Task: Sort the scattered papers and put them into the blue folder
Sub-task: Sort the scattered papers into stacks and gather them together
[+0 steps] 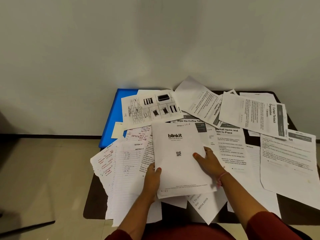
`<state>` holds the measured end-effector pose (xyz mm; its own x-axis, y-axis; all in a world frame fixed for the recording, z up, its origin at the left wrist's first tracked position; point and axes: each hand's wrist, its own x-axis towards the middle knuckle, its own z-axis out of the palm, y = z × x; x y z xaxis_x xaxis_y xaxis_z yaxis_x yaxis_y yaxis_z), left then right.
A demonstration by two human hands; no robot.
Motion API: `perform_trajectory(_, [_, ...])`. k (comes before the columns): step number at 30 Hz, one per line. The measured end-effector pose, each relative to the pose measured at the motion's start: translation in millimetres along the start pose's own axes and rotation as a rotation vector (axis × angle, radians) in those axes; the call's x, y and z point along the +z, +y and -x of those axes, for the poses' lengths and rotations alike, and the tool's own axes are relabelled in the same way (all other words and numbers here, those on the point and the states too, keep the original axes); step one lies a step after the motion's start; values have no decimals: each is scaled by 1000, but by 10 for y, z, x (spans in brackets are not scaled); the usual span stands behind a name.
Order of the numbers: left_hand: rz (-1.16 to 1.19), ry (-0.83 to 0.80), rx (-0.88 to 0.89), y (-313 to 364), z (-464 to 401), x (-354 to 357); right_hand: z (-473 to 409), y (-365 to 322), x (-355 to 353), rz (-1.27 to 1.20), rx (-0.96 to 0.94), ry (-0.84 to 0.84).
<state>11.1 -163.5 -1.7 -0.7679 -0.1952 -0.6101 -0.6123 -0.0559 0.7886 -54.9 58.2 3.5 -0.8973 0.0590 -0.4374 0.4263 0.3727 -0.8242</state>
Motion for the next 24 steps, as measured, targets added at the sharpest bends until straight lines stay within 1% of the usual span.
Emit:
perform_trajectory(4, [63,17,48,99,96,-21,-10,-69,-32,49,-99,56])
perform_trajectory(6, [82,17,73,106,83,-35,1,-141,-54,0,-73,51])
perform_trajectory(9, [91,12,99,132,41,-34,-4,-196,-65,-82,-20,-20])
perform_trajectory(12, [68,13,123,166,15,-28,-14,-222,-73,-139,-36,-60])
perform_trajectory(16, [3,-46,167,328,-13,-69,-36,-224,-93,-265,-30,-29])
perform_trajectory(18, [-17,-74,146,446,-107,-132,-72,-204,-108,-332,0,-2])
perform_trajectory(20, [9,-48,109,563,-264,-240,-108,-196,-126,-381,29,23])
perform_trajectory(21, [27,-7,91,620,-366,-314,-129,-191,-138,-392,36,38])
perform_trajectory(22, [42,46,83,687,-466,-388,-142,-195,-152,-403,40,55])
perform_trajectory(24, [-9,184,86,821,-674,-546,-171,-196,-183,-450,51,86])
